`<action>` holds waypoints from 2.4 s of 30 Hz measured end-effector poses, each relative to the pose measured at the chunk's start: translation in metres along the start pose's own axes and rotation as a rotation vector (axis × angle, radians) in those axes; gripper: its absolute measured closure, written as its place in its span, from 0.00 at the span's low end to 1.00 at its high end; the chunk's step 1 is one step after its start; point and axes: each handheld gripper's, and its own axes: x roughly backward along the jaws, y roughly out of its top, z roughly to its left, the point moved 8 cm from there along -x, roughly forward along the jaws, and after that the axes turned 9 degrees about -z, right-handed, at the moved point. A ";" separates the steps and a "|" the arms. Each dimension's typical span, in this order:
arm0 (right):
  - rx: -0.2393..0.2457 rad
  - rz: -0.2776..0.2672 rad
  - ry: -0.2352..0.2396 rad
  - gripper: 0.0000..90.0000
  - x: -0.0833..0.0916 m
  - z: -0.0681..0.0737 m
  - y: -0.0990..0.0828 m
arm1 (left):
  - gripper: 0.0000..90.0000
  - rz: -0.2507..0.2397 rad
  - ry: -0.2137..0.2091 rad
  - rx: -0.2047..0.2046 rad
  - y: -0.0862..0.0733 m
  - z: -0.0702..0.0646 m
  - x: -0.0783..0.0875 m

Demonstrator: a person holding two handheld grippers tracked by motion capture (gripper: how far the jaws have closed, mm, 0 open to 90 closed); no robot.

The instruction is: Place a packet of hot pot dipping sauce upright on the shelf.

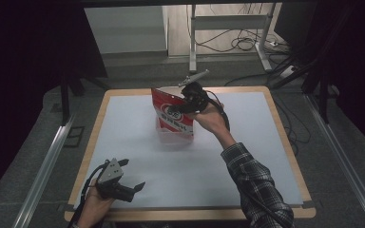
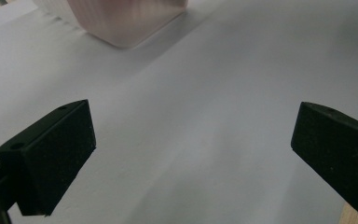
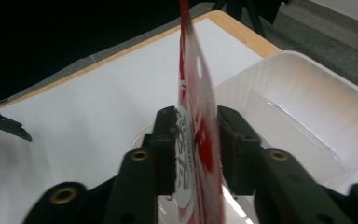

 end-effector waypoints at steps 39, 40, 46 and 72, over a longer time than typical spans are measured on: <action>0.026 -0.041 -0.005 0.08 0.023 0.010 -0.009 | 0.00 0.013 -0.001 -0.005 -0.001 -0.001 -0.001; 0.026 -0.041 -0.005 0.08 0.023 0.010 -0.009 | 0.00 0.013 -0.001 -0.005 -0.001 -0.001 -0.001; 0.022 -0.059 -0.004 0.05 0.029 0.013 -0.009 | 0.00 0.011 -0.001 -0.004 -0.001 -0.001 -0.001; 0.050 -0.084 -0.049 0.00 0.051 0.011 -0.022 | 0.00 -0.033 -0.030 0.026 0.003 -0.003 0.000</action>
